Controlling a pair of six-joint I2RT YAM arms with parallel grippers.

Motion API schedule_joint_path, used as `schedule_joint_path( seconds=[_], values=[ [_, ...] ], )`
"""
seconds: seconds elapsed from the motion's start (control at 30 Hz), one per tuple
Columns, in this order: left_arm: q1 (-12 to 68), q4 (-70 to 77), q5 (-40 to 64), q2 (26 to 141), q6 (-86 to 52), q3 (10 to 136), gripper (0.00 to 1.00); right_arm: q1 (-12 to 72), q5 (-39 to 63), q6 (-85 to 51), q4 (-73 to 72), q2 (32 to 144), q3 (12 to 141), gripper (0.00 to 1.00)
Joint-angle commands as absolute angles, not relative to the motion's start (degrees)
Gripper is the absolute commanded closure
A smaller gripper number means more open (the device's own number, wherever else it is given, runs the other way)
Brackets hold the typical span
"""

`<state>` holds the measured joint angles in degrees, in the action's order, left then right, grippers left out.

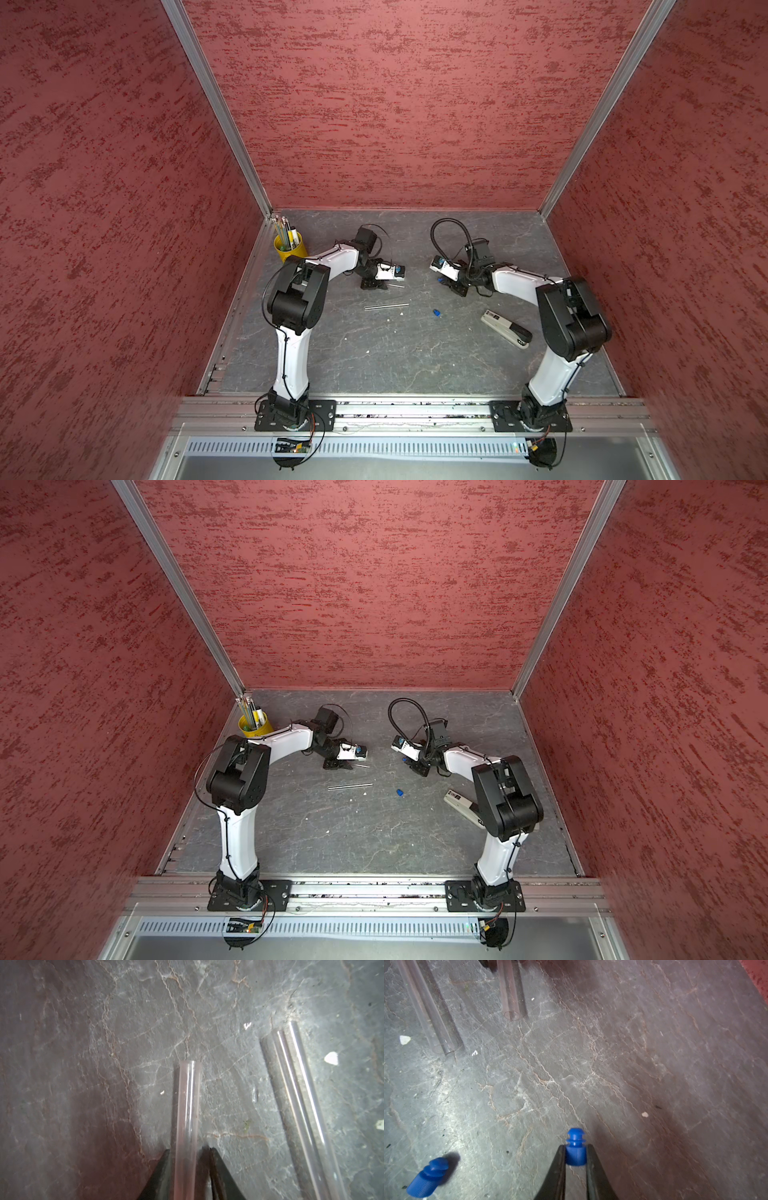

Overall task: Insert stoppers into test tubes
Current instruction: Pick up the test tube at the center of the board.

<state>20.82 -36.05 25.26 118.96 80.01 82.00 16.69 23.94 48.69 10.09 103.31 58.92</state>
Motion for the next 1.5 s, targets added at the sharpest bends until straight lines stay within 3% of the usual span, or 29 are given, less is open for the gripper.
schedule_joint_path(
  seconds=[0.0, 0.73, 1.47],
  values=[
    [21.1, -36.2, 25.0, 120.7, 81.1, 83.2, 0.68, 17.0, 24.2, 49.5, 10.0, 102.1, 58.4, 0.81],
    [21.5, -37.2, 24.1, 122.1, 82.0, 84.8, 0.80, 17.3, 25.3, 49.3, 9.1, 102.0, 57.9, 0.81],
    [22.4, -33.3, 22.6, 117.6, 82.4, 81.6, 0.82, 18.3, 28.2, 47.7, 9.8, 102.1, 59.2, 0.81]
  ],
)
